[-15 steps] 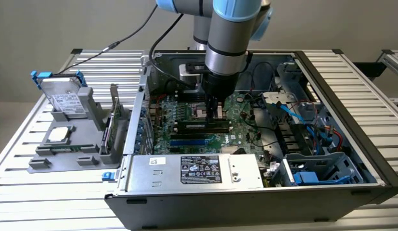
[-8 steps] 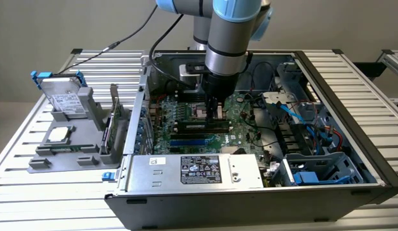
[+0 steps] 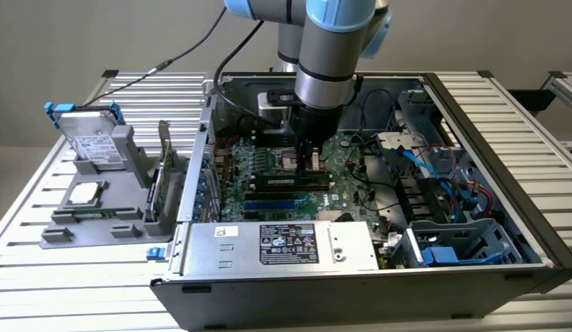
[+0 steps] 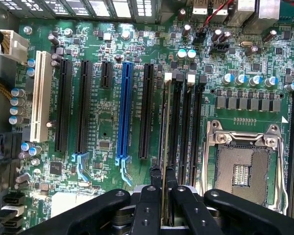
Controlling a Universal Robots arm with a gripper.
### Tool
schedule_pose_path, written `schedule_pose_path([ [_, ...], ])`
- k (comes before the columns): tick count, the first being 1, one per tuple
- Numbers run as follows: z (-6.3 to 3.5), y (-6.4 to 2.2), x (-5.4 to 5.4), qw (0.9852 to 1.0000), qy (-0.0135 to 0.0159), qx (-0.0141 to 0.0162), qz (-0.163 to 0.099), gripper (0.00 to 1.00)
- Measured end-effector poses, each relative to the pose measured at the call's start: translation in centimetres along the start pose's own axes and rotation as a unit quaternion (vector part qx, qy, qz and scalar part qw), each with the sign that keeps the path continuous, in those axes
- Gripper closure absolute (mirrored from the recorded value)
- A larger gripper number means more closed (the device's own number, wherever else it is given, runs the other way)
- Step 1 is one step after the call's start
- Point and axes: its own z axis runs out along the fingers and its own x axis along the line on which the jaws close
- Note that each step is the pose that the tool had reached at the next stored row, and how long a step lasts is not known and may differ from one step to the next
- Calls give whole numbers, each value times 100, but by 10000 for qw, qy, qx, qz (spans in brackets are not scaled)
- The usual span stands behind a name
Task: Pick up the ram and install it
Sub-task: 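Pick up the ram and move it above insertion slot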
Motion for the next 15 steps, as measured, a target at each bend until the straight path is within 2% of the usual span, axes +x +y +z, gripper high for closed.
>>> schedule_pose_path([
  [7,8,-4,-1,10000,-12,1,64,86],
  [15,13,-4,0,9999,-9,-3,103,86],
])
